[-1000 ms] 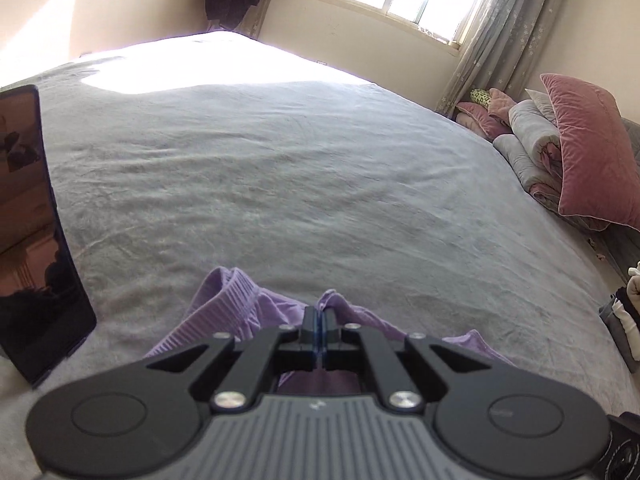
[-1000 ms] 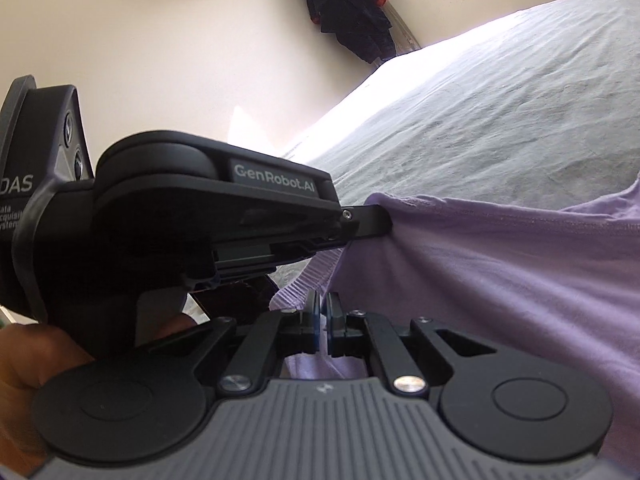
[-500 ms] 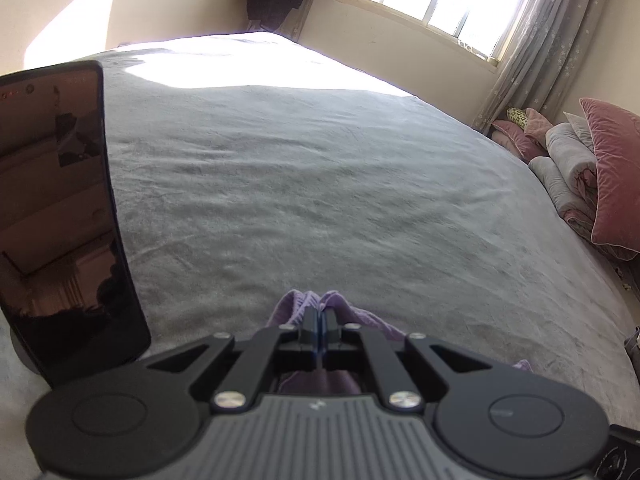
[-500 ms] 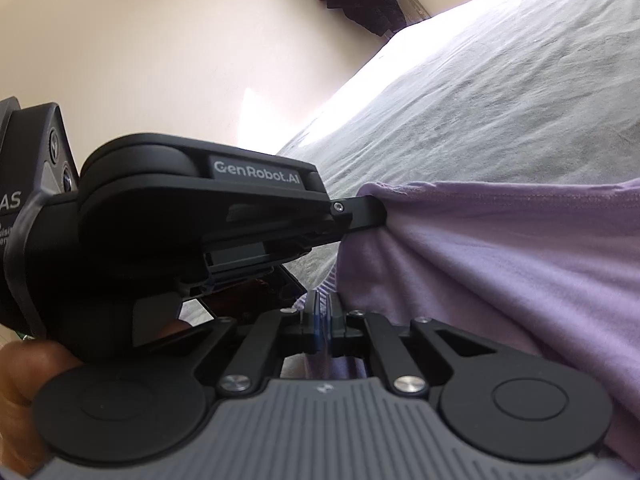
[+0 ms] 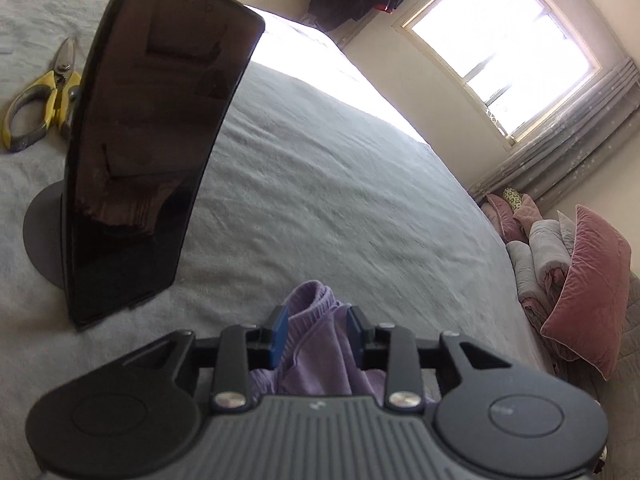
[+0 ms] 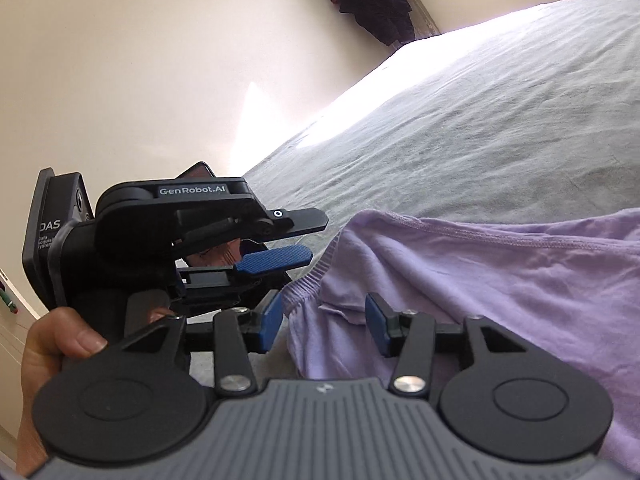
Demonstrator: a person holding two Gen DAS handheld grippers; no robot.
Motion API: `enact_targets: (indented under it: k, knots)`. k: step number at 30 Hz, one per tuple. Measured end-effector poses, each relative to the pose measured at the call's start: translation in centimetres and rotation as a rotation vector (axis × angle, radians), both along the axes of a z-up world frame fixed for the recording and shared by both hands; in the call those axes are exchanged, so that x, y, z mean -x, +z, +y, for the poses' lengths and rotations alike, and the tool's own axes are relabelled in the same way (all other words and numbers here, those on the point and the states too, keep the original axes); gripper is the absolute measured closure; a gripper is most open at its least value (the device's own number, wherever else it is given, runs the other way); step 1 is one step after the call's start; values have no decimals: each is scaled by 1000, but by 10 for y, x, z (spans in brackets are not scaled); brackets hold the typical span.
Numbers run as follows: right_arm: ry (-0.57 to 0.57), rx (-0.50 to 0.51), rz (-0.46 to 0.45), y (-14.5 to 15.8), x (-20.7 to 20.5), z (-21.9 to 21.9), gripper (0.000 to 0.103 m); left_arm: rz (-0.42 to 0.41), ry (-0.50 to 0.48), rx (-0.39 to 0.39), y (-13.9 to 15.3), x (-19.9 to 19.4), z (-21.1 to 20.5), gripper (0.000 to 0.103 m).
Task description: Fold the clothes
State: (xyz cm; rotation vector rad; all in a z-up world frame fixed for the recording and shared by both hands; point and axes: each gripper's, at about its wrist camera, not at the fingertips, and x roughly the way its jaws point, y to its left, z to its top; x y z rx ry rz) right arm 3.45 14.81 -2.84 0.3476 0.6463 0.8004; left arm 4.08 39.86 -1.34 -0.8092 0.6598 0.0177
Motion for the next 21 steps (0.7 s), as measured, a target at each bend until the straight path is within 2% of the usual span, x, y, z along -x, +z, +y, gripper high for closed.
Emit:
enact_targets:
  k: [2,5,7,11,15,16,17,19,21]
  knots:
    - [15,85,-76,0,0,6,55,-1,14,62,-5,9,1,72]
    - [22,291,-253,3,10,21,63,-7,36,107,-8,19,-3,72]
    - [56,353,-312,6,13,29,65,-4,39,123,-9,23,-7,72]
    - [177,440,-377,5,7,47,65,-1,61,140,-13,29,-7,72]
    - [250,528,-429,2,4,61,69,-8,63,170,-17,32,1,72]
    - [264,549,-431,-2,0,65,76,-10,62,177,-19,32,2,72]
    - [277,570,-431,-6,-3,69,87,-11,60,185,-20,32,4,72]
    - [286,593,-430,-11,-6,72,94,-4,58,200,-24,30,6,72]
    - [277,572,-411,-11,-8,70,100,5,55,209,-27,28,7,72]
